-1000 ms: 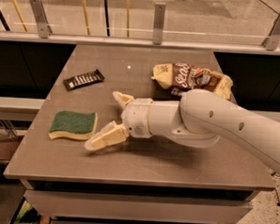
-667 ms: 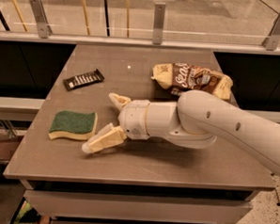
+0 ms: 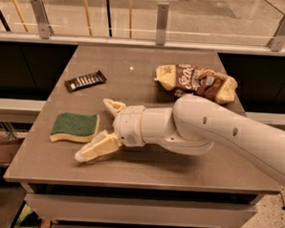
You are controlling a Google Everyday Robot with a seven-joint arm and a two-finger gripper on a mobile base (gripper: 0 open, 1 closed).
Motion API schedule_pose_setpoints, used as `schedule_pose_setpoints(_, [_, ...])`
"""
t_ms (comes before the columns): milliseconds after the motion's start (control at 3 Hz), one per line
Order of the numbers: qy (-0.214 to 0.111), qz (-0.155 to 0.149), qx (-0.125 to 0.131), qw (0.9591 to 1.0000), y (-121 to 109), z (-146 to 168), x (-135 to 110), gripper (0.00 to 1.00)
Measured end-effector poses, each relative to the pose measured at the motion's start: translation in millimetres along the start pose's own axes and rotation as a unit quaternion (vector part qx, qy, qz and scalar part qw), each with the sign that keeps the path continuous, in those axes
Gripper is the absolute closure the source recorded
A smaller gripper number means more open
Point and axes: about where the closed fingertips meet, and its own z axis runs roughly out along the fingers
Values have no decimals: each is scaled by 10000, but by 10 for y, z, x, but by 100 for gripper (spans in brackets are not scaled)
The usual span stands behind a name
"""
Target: Move sponge near brown chip bag
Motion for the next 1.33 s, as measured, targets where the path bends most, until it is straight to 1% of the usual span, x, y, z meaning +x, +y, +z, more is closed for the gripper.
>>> schedule_pose_setpoints(333, [42, -40, -32, 10000, 40, 78, -71, 0])
schedule_pose_setpoints(667, [76, -100, -96, 9999, 53, 161, -141, 17])
schedule_pose_setpoints(1000, [75, -114, -111, 9998, 68, 173, -155, 39])
schedule_pose_setpoints(1333, [74, -129, -125, 9998, 83, 184, -169, 62])
